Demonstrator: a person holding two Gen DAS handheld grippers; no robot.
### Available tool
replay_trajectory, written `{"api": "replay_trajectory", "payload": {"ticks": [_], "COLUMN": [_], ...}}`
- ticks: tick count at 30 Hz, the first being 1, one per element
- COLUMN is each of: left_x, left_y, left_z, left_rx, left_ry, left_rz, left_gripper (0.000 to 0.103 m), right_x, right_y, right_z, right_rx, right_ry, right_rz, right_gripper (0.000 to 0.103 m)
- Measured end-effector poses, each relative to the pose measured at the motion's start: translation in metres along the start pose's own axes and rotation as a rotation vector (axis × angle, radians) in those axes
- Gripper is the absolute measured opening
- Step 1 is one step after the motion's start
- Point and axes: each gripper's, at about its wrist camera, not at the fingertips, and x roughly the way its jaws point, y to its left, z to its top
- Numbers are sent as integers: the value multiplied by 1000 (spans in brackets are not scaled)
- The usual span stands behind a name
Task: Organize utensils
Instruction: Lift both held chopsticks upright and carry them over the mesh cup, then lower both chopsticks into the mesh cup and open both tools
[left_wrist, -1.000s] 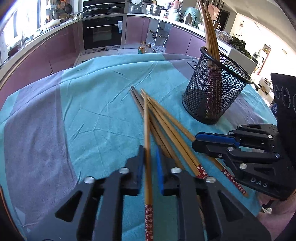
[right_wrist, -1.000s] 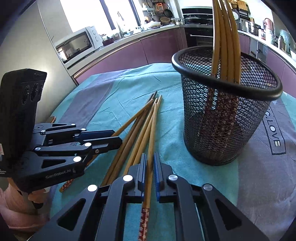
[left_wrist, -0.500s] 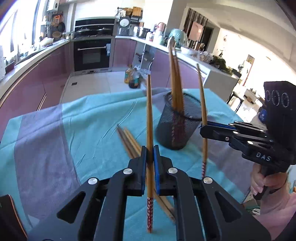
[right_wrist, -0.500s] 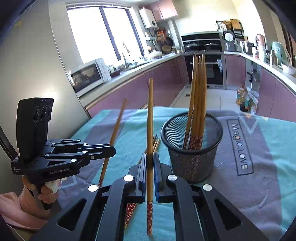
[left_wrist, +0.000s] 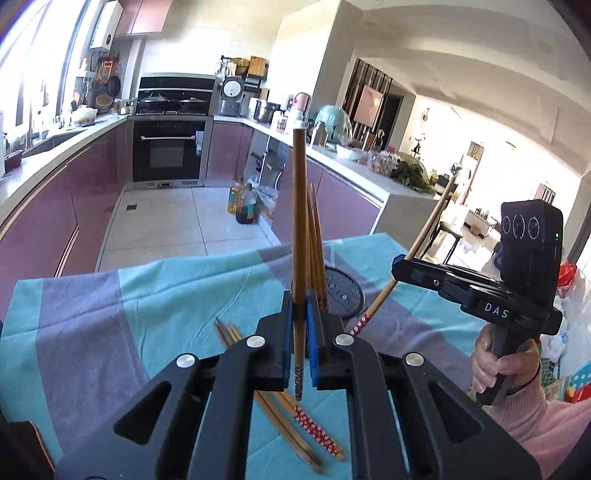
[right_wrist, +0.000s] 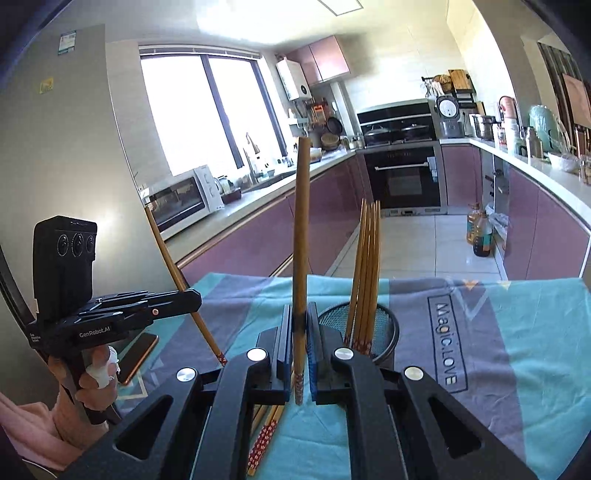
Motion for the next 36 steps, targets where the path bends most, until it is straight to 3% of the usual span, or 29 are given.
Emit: {"api": "replay_trajectory", "payload": {"ticks": [11,18,25,36], "left_x": [2,18,48,97], "left_y": [-28,-47,-55,-49], "left_z": [55,71,60,32], "left_rx": [36,64,96,140], "left_ry": [-113,-129,-39,163], "left_rz": [-36,-17,13,42], "left_gripper": [8,8,8,8], "right_x": [-18,-12,14,48], "right_y": [0,-10,-22,-35], "right_z": [41,49,41,18], "right_rx": [-43,-24,-8,20], "right_ry": [-105,-119,-66,110], "right_rz": [-47,-77,-106,-124], "right_gripper": [6,6,6,6]}}
